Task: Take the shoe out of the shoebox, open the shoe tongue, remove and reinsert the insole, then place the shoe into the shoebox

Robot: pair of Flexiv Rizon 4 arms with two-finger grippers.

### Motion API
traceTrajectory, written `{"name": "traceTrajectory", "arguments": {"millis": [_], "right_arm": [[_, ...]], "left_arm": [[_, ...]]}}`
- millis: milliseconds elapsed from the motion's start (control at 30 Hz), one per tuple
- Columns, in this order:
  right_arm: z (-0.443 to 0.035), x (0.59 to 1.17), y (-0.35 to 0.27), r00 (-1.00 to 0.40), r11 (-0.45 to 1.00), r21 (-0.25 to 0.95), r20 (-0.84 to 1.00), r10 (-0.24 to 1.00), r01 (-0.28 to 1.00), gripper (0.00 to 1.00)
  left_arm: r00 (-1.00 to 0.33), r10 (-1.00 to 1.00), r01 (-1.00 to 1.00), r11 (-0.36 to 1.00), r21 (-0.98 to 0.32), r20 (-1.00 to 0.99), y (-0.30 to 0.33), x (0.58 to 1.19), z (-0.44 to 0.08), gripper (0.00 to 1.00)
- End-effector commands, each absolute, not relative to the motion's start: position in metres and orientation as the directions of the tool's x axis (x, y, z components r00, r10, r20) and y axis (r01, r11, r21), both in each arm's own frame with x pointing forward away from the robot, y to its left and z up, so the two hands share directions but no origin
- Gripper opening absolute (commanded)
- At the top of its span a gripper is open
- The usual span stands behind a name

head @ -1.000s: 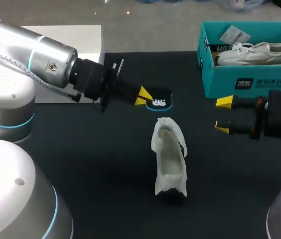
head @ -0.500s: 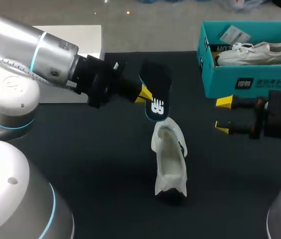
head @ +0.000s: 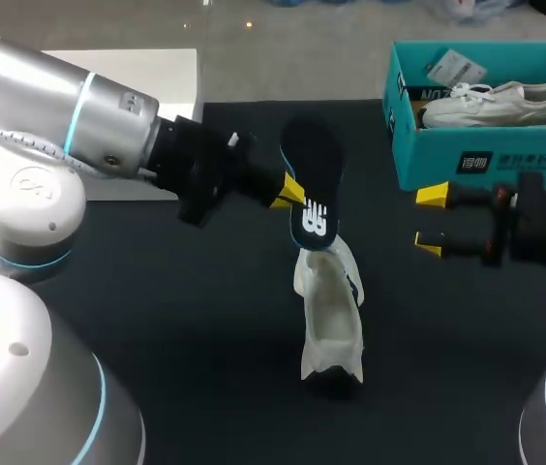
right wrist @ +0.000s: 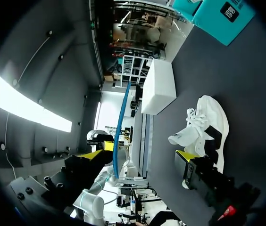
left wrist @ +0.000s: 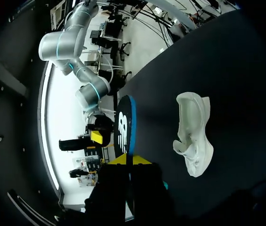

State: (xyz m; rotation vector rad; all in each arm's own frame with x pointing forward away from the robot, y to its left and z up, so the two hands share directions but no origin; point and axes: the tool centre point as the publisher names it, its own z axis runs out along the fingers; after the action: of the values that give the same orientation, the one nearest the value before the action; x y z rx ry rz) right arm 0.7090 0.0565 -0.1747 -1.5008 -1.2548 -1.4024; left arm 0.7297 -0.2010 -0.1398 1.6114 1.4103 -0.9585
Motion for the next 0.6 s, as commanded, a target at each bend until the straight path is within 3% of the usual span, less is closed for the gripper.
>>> {"name": "traceTrajectory", "arguments": {"millis": [33,400,467,500,600], "right_arm": [[-0.174,0.728,0.067,-0.056,-0.225,0.096,0.983,0.177,0.970,1.00],[-0.169,0.744,0.089,-0.069,-0.197,0.099,0.986,0.150,0.976,1.00],[-0.169,0.747,0.092,-0.070,-0.185,0.098,0.986,0.149,0.978,0.79],[-0.169,0.748,0.094,-0.070,-0.183,0.097,0.986,0.148,0.978,0.62],[-0.171,0.751,0.098,-0.063,-0.174,0.089,0.987,0.147,0.981,0.46]], "left_arm": [[0.160,0.423,0.987,-0.095,0.132,-0.892,-0.226,0.727,-0.152,0.00],[0.131,0.368,0.988,-0.119,0.093,-0.920,-0.252,0.714,-0.163,0.00],[0.143,0.368,0.987,-0.126,0.104,-0.919,-0.255,0.713,-0.165,0.00],[0.148,0.367,0.986,-0.128,0.108,-0.918,-0.256,0.713,-0.166,0.00],[0.160,0.370,0.983,-0.144,0.113,-0.915,-0.261,0.708,-0.168,0.00]]}}
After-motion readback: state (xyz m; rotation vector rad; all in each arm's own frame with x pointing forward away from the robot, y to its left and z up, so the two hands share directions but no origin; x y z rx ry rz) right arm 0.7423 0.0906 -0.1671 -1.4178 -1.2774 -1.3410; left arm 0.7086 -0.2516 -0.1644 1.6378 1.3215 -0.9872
